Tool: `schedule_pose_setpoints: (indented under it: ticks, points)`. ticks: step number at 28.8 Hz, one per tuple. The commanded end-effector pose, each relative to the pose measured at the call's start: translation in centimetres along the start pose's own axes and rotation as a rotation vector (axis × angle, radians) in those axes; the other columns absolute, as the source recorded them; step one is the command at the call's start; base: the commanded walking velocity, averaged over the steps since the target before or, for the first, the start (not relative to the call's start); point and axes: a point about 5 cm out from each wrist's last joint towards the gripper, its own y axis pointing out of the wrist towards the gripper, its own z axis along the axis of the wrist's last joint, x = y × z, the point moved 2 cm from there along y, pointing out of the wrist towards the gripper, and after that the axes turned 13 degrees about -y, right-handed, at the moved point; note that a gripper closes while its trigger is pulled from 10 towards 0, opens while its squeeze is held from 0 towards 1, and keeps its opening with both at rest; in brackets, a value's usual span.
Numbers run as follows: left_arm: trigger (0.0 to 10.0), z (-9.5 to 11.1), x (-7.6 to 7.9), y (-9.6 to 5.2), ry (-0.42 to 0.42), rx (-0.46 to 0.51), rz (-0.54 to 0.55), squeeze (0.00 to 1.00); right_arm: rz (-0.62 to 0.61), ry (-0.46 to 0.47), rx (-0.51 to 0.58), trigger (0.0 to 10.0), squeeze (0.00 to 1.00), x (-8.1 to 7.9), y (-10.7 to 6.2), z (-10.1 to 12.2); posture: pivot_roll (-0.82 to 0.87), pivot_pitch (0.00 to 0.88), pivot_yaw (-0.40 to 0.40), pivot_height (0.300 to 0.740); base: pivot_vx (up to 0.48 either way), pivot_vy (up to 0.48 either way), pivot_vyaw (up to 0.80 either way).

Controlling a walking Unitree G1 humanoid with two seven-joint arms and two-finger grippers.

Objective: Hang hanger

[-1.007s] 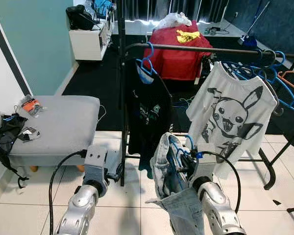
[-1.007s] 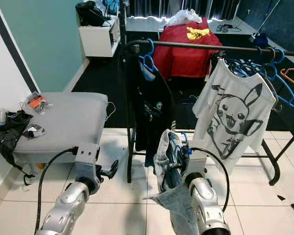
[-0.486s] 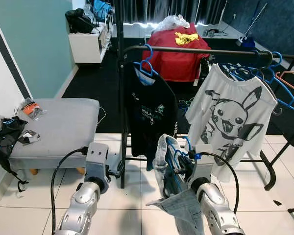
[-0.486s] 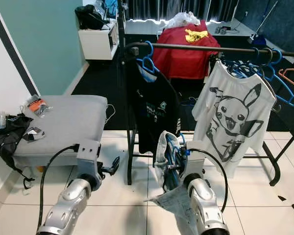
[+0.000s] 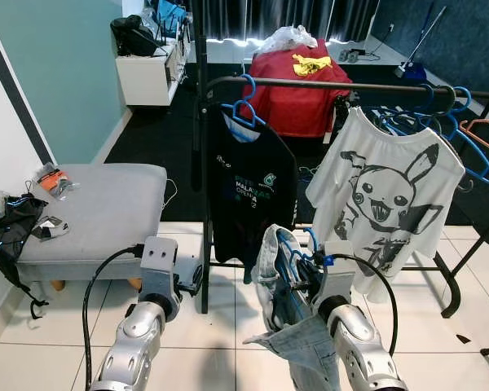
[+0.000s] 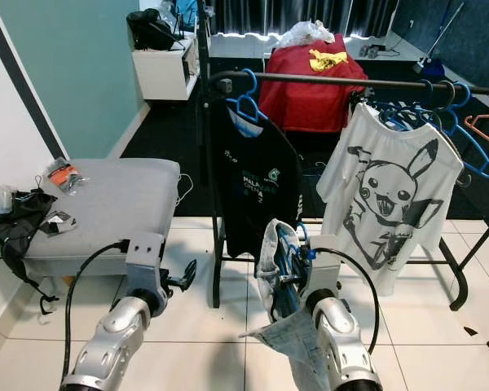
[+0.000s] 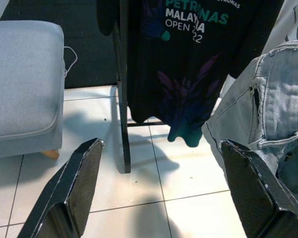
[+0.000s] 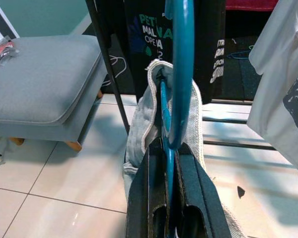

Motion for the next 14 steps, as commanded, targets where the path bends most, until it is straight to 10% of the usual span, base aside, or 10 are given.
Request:
schedule_pose_setpoints:
  ticks: [1, 14]
  points:
    - [10.0, -0.26, 0.33, -0.07, -0.002, -0.006, -0.009, 0.00, 0.017, -0.022, 0.033, 10.0, 0.00, -0.23, 0.20, 0.75, 0.01, 0.001, -0.043, 0.740, 0.000, 0.000, 0.00]
    - [10.0, -0.30, 0.69, -0.23, 0.022, -0.008, -0.036, 0.00, 0.030, -0.018, 0.020, 10.0, 0.00, -0.36, -0.18, 0.35, -0.01, 0.011, -0.027, 0.740, 0.000, 0.000, -0.62]
